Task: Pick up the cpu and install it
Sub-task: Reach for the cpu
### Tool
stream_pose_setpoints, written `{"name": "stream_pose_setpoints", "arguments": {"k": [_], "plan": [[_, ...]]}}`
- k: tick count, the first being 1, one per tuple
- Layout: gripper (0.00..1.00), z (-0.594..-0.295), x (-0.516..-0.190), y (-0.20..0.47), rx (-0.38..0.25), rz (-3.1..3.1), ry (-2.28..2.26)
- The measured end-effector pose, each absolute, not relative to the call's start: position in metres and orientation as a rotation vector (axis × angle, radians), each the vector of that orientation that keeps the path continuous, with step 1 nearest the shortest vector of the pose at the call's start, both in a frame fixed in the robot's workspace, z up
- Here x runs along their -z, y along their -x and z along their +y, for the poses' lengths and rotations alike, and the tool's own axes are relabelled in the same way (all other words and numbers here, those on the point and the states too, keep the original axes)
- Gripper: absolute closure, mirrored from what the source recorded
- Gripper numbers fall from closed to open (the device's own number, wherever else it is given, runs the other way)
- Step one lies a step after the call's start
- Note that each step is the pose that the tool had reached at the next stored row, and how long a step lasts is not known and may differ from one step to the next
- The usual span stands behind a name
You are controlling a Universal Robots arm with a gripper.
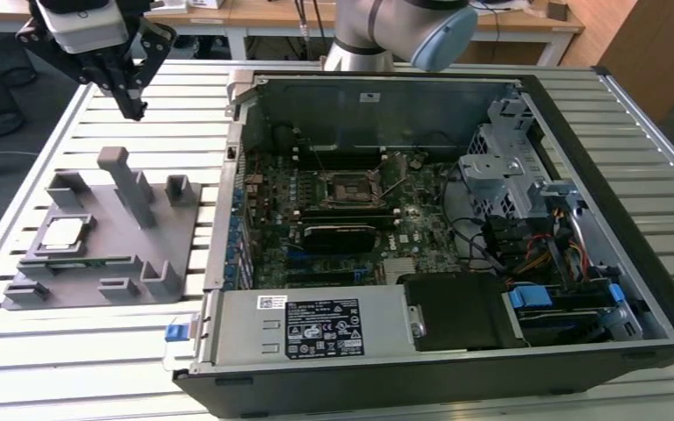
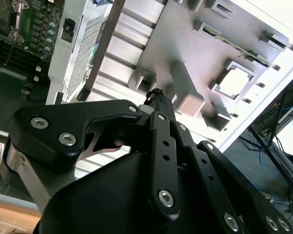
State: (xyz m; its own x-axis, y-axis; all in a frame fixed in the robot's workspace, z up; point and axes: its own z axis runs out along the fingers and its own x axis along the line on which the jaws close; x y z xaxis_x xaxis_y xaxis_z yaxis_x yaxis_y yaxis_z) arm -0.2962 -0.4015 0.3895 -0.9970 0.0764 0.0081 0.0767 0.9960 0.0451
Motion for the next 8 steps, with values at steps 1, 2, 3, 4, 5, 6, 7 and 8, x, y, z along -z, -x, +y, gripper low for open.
{"name": "stream_pose_setpoints", "arguments": {"k": [1,2,3,4,5,6,7,8], "plan": [[0.89,-0.402,-0.389,0.298,0.071,-3.132,0.120],[0.89,-0.402,-0.389,0.301,0.071,-3.132,0.120],[0.89,-0.402,-0.389,0.304,0.071,-3.132,0.120],[0.89,-0.402,-0.389,0.307,0.071,-3.132,0.120],[0.89,-0.402,-0.389,0.310,0.071,-3.132,0.120],[0.89,-0.402,-0.389,0.313,0.071,-3.132,0.120],[0.89,-0.402,-0.389,0.316,0.071,-3.132,0.120],[0.89,-0.403,-0.388,0.320,0.071,-3.132,0.120]]}}
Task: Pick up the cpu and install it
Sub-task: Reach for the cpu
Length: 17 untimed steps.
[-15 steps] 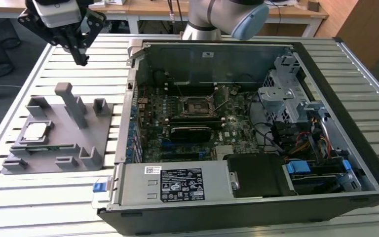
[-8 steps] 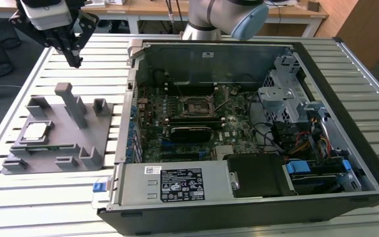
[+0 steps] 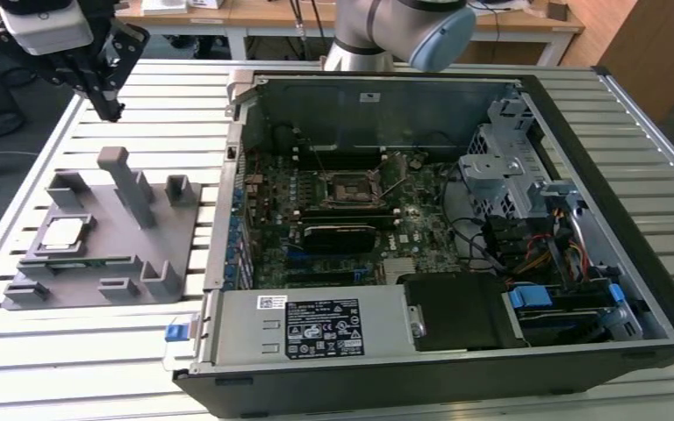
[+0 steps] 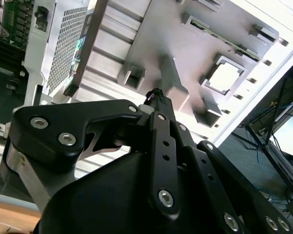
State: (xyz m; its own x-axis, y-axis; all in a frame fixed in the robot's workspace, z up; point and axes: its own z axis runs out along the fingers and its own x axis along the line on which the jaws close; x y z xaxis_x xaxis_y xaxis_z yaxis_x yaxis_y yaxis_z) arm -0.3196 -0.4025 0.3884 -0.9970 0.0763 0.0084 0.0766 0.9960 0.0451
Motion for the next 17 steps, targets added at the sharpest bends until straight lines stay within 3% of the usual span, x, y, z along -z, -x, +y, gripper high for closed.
{"name": "stream_pose_setpoints", "arguments": {"k": [17], "plan": [[0.89,-0.408,-0.385,0.353,0.071,-3.132,0.120]]}}
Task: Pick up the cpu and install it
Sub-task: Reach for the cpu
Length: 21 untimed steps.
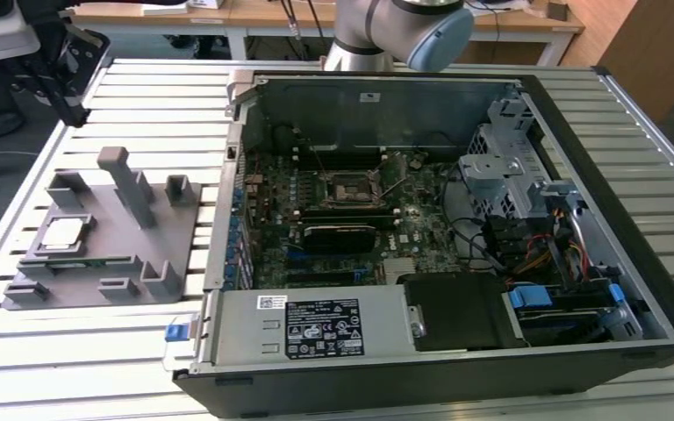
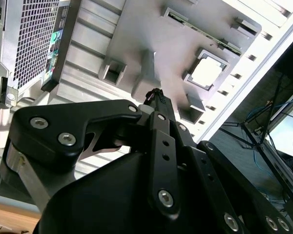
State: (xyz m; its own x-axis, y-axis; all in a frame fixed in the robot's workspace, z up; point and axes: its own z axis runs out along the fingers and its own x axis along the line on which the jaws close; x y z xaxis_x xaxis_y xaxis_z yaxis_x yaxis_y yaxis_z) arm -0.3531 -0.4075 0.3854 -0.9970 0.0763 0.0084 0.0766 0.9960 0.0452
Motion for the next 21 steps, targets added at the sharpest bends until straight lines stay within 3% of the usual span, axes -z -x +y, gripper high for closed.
{"name": "stream_pose_setpoints", "arguments": {"k": [21], "plan": [[0.89,-0.4075,-0.3847,0.3587,0.071,-3.132,0.120]]}}
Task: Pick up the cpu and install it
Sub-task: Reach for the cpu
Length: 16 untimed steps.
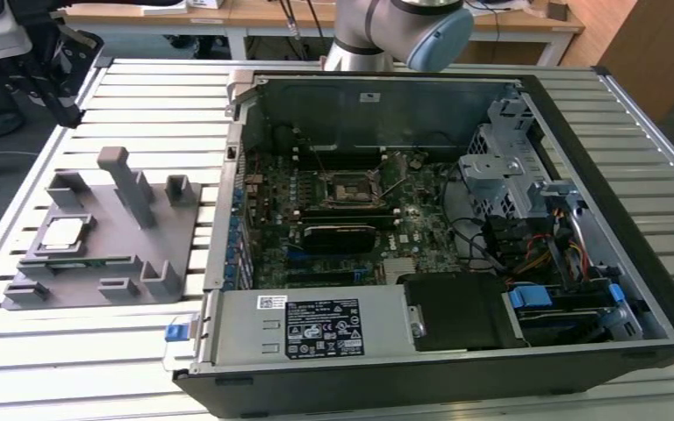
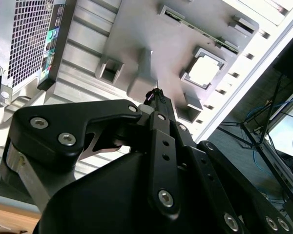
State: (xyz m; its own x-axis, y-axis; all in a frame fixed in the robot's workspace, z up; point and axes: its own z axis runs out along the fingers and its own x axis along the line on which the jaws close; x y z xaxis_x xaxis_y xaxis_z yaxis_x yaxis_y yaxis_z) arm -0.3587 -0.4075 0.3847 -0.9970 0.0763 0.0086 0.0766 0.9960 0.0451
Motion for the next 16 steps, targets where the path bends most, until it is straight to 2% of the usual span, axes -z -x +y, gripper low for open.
{"name": "stream_pose_setpoints", "arguments": {"k": [16], "plan": [[0.89,-0.4075,-0.3839,0.3621,0.071,-3.131,0.120]]}}
